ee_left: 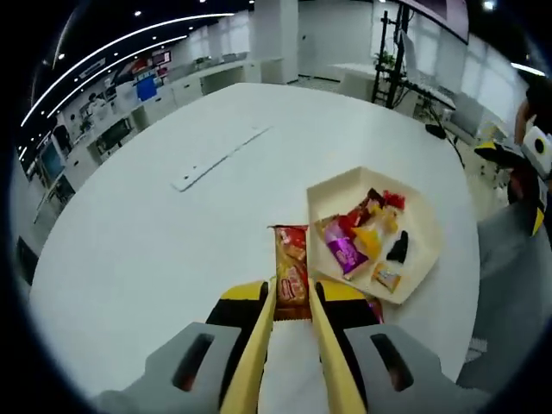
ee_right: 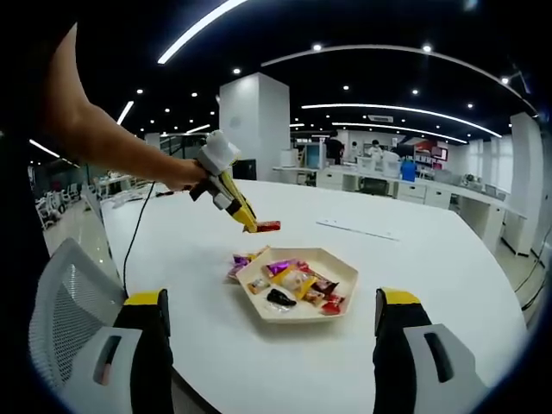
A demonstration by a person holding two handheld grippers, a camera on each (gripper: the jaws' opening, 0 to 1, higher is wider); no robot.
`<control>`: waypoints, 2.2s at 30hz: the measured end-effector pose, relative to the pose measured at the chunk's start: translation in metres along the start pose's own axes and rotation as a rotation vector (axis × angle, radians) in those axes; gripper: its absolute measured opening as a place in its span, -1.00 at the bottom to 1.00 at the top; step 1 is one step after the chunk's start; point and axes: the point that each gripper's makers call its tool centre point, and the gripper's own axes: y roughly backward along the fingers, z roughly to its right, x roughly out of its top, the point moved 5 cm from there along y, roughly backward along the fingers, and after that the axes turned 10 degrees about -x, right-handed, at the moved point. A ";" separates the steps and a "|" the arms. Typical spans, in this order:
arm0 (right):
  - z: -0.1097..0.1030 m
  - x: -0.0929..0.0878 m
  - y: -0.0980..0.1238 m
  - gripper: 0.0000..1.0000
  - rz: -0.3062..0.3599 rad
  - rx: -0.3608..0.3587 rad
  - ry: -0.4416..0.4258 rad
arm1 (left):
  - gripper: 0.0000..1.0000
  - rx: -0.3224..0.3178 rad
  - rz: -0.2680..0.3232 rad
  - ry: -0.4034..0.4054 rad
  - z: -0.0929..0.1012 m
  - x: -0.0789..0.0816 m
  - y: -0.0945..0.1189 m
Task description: Place the target food into the container with the food tongs after gripping and lifting it, then release it inside without dropping or visibly crushing the food.
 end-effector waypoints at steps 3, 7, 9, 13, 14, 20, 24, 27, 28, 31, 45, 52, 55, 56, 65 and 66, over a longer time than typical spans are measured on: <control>0.000 0.001 0.000 0.95 0.002 -0.002 -0.002 | -0.64 -0.023 0.007 -0.027 0.009 0.013 -0.008; 0.000 0.000 0.000 0.94 0.000 -0.001 0.003 | -0.64 -0.058 0.004 -0.063 0.023 0.030 -0.020; 0.000 0.000 0.000 0.94 0.000 -0.001 0.002 | -0.64 -0.074 -0.003 -0.096 0.030 0.037 -0.027; 0.000 0.001 0.001 0.94 0.004 -0.002 -0.001 | -0.64 -0.118 -0.020 -0.140 0.047 0.051 -0.037; 0.001 0.001 0.001 0.94 0.005 -0.002 -0.001 | -0.64 -0.133 -0.030 -0.163 0.052 0.054 -0.041; 0.000 0.000 0.001 0.93 0.000 -0.001 0.006 | -0.64 -0.161 -0.067 -0.212 0.069 0.059 -0.054; 0.000 0.000 0.001 0.93 0.002 -0.001 0.007 | -0.64 -0.167 -0.067 -0.221 0.072 0.059 -0.059; 0.000 -0.001 0.000 0.92 -0.003 0.002 0.011 | -0.64 -0.155 -0.074 -0.243 0.070 0.061 -0.061; -0.001 -0.001 0.000 0.92 -0.005 0.003 0.012 | -0.64 -0.153 -0.071 -0.241 0.068 0.063 -0.062; -0.001 -0.001 0.000 0.92 -0.004 0.007 0.011 | -0.63 -0.150 -0.064 -0.238 0.067 0.072 -0.062; -0.001 -0.001 0.000 0.92 -0.004 0.002 0.019 | -0.51 -0.155 0.023 -0.280 0.067 0.076 -0.047; -0.002 -0.001 0.000 0.92 -0.009 0.003 0.023 | -0.49 -0.109 0.046 -0.256 0.050 0.055 -0.023; -0.002 -0.001 0.000 0.92 -0.007 0.006 0.024 | -0.49 -0.084 0.042 -0.226 0.039 0.041 -0.014; -0.002 -0.002 0.000 0.92 -0.009 0.007 0.024 | -0.48 -0.066 0.042 -0.228 0.034 0.037 -0.010; -0.003 -0.003 0.000 0.93 -0.014 0.014 0.027 | -0.48 -0.002 0.083 -0.154 0.017 0.009 0.013; -0.003 -0.003 0.000 0.92 -0.014 0.014 0.027 | -0.48 -0.003 0.083 -0.154 0.017 0.007 0.013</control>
